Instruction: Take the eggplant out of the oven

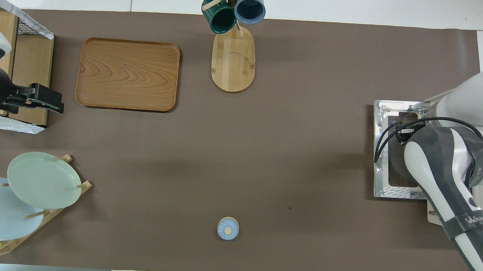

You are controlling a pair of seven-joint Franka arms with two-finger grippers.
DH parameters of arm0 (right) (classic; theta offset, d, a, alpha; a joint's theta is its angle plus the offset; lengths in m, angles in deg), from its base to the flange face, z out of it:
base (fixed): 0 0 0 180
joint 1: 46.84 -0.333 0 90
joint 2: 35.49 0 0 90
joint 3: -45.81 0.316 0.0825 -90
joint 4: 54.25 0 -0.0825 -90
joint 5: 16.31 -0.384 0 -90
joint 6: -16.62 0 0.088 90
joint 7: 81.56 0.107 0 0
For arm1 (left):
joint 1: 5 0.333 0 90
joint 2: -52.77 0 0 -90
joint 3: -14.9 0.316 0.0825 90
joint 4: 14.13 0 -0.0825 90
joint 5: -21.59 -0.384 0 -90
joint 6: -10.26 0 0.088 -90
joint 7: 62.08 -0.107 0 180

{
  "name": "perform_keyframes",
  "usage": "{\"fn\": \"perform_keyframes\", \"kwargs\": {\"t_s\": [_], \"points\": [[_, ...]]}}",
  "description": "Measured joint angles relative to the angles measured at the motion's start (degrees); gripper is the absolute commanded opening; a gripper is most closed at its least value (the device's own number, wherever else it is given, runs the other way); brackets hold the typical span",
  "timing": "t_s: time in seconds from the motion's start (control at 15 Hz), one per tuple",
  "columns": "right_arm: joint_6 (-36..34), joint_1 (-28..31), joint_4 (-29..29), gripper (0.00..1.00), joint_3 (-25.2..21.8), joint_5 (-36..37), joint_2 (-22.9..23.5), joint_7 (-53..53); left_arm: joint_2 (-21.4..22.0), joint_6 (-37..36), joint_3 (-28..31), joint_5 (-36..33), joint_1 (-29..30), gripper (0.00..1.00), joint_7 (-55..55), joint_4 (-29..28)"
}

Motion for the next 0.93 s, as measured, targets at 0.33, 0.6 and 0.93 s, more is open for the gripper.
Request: {"fn": "perform_keyframes", "kwargs": {"t_s": [0.33,0.6,0.93], "points": [[8.2,1.0,6.0,0.33,0.0,0.1,-0.3,-2.5,0.0,0.0,0.0,0.0,0.0,1.00,0.0,0.0],[9.1,1.6,7.7,0.00,0.0,0.2,-1.1,-5.1,0.0,0.0,0.0,0.0,0.0,1.00,0.0,0.0],[8.5,-1.5,7.5,0.00,0.7,4.3,-2.4,-6.6,0.0,0.0,0.0,0.0,0.0,1.00,0.0,0.0]]}}
